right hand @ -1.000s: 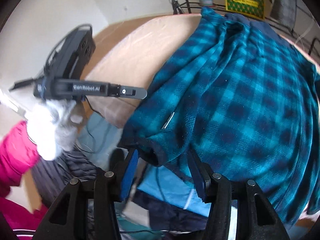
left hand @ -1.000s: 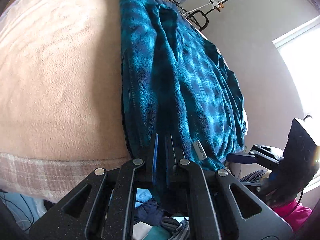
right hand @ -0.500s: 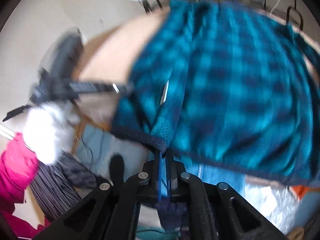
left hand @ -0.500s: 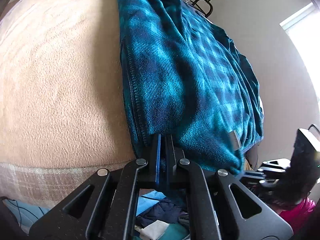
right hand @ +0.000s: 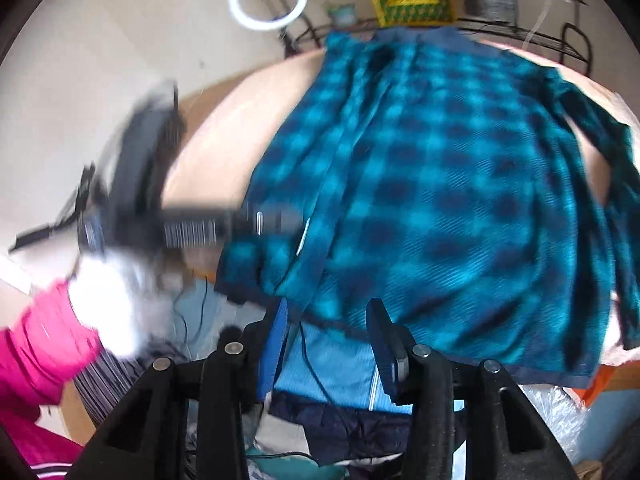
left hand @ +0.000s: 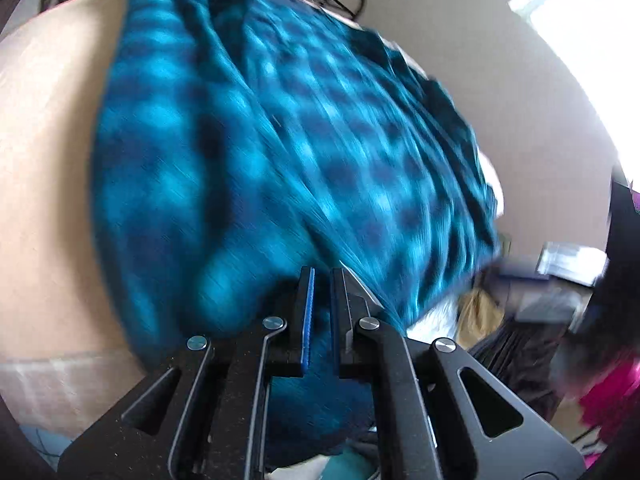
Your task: Fold large clothes
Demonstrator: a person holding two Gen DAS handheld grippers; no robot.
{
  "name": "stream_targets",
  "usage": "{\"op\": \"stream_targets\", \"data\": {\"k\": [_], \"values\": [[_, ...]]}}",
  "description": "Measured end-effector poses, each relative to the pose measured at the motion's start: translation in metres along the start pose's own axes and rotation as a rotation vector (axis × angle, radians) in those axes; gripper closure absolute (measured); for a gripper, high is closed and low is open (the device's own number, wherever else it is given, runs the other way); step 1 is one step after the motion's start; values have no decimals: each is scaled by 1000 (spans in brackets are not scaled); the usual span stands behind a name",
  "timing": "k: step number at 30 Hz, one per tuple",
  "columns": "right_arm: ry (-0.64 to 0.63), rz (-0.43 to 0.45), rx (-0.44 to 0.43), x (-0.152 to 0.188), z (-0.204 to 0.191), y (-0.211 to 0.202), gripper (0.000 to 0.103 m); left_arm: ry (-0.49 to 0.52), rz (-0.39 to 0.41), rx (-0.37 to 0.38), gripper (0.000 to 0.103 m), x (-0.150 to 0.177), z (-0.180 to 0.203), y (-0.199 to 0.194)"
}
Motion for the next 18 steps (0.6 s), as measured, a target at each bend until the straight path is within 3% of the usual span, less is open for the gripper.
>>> {"op": "stream_targets", "data": {"k": [5,10,13,18], "values": [[86,62,-6,-16,36,-23,59,92,3,-82,100,17,11,16],[107,130,1,-38,56,-49,56,50,-17,-80,99,9,12,9],[113,185,40,-46,78,-71,41,37,25,-53,99,-1,23,-10],[161,230,109,-46,121,-99,39,56,116,-44,99,-25,48,-34]]}}
Point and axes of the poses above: each gripper's, at about its wrist camera, not at the fingertips, and y roughly the way its jaws point, z to its right, x to its underside, the point moved 7 cm from there along y, roughly the way its jaws point, and after that the axes turned 3 degrees about -y, right-handed, at the moved point
